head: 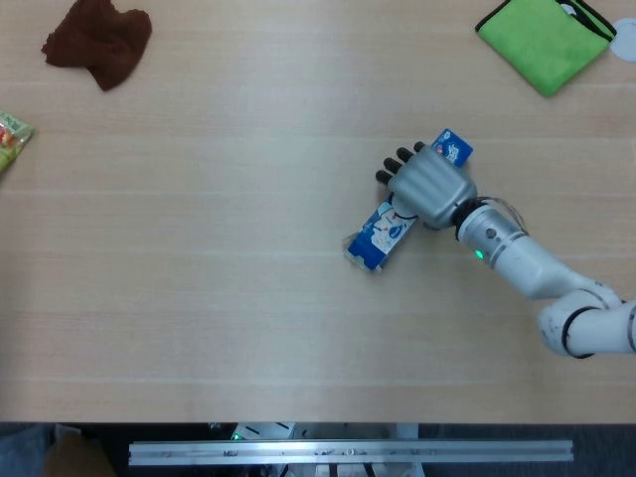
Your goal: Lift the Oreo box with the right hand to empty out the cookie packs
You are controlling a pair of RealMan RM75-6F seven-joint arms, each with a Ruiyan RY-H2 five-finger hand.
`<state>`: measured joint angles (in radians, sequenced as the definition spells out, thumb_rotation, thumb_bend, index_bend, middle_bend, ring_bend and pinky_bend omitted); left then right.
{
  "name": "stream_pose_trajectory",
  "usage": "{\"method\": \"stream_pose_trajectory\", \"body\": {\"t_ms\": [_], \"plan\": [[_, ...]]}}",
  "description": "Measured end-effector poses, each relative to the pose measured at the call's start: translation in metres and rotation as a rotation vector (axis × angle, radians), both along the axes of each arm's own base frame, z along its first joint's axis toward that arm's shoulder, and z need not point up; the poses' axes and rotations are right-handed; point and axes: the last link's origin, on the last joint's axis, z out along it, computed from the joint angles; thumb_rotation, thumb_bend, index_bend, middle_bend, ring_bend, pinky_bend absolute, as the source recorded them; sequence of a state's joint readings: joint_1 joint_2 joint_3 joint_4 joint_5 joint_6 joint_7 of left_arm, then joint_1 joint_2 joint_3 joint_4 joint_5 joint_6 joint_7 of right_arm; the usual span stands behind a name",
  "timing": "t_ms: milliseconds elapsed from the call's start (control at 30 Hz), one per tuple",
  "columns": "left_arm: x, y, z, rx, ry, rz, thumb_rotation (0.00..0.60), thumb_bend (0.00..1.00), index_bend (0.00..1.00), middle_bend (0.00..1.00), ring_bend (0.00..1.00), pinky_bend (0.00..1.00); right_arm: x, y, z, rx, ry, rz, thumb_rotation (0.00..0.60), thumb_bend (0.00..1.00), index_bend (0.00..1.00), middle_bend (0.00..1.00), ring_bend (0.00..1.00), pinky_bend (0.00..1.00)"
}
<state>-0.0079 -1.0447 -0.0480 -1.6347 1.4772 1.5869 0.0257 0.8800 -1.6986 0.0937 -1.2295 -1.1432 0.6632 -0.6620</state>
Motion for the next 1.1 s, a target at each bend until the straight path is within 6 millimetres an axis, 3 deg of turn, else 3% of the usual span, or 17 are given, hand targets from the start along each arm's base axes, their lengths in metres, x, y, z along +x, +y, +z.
{"method": "stream_pose_trajectory", "body": {"t_ms": [133,267,500,800,1100], "plan": [[-0.002,-0.001,0.001,0.002,-0.001,0.005,0.6,0.26,0.26,0.26,0.26,0.32,0.0,-0.002,-0.006,-0.012,0.016,0.01,0.6,0.14,0.29,0.31,0.26,0.32],[-0.004,-0.001,0.001,-0.002,0.0,0.012,0.6,0.26,0.26,0.26,0.26,0.32,0.001,-0.005,-0.008,-0.045,0.026,0.038,0.6,0.18,0.41,0.39,0.36,0.36],[-0.005,0.0,0.001,0.001,-0.002,0.014,0.6,0.26,0.26,0.26,0.26,0.32,0.006,-0.01,-0.004,-0.079,0.022,0.09,0.6,0.18,0.45,0.41,0.41,0.37],[-0.005,0.003,-0.002,-0.007,-0.01,0.009,0.6,0.26,0.26,0.26,0.26,0.32,0.032,-0.023,0.031,-0.133,0.015,0.212,0.6,0.18,0.45,0.41,0.41,0.37],[-0.004,0.005,-0.009,-0.019,-0.02,0.004,0.6,0.26,0.26,0.26,0.26,0.32,0.066,-0.041,0.077,-0.217,0.177,0.447,0.6,0.18,0.45,0.41,0.41,0.37]]}}
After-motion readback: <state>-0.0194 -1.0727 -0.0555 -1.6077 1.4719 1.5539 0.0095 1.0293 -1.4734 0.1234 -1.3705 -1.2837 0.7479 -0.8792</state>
